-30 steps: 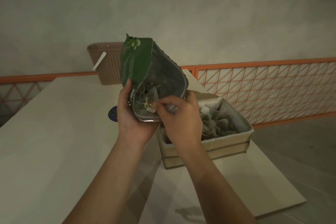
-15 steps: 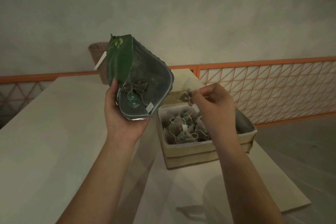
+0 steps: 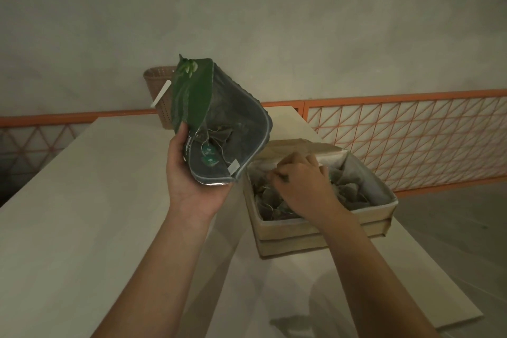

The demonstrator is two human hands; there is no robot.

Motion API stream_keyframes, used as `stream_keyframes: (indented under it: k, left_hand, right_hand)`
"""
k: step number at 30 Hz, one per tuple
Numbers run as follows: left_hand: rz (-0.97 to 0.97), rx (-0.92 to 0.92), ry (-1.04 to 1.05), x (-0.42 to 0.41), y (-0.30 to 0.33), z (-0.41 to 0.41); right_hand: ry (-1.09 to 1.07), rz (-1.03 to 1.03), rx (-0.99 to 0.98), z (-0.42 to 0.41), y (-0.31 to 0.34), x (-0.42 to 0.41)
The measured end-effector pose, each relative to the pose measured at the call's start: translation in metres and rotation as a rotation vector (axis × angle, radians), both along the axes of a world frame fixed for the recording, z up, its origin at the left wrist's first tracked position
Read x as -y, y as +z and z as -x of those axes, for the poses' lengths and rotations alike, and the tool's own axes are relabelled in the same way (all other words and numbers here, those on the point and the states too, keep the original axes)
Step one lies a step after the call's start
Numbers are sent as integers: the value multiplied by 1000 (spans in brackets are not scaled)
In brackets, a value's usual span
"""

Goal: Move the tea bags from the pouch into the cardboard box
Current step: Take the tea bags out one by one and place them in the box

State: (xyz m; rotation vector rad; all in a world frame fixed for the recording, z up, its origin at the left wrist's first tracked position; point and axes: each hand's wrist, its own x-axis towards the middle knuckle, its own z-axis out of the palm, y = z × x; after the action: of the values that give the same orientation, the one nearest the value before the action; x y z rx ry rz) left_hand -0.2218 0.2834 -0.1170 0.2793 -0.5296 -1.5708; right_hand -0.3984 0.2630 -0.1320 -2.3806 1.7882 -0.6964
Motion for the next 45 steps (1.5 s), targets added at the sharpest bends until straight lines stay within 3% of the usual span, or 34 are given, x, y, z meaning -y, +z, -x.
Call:
stream_keyframes:
  k: [2, 6, 8, 11, 15, 19, 21, 30, 45]
  left_hand:
    - [-2, -6, 0, 0, 0, 0]
    - [-8, -23, 15, -1, -2, 2]
    - [-11, -21, 20, -3, -1, 5]
    - [-20, -12, 35, -6, 2, 11]
    - [-60, -31, 64, -8, 3, 15]
    - [-79, -24, 70, -7, 5, 16]
    - [-86, -26, 61, -8, 6, 17]
    - [-78, -47, 24, -5, 8, 19]
    - [-21, -64, -89, 7, 5, 29]
  right_hand:
    - [10, 3, 68, 2, -1, -3]
    - [44, 193, 740, -4, 15, -27]
    - [150, 175, 883, -12, 22, -41]
    - [217, 222, 723, -25, 20, -49]
    - [53, 355, 400, -38, 12, -43]
    - [-19, 453, 294, -41, 13, -41]
    - [-22, 415, 338, -40, 15, -41]
    - [53, 388, 863, -13, 48, -47]
    - [116, 261, 1100, 49, 99, -40]
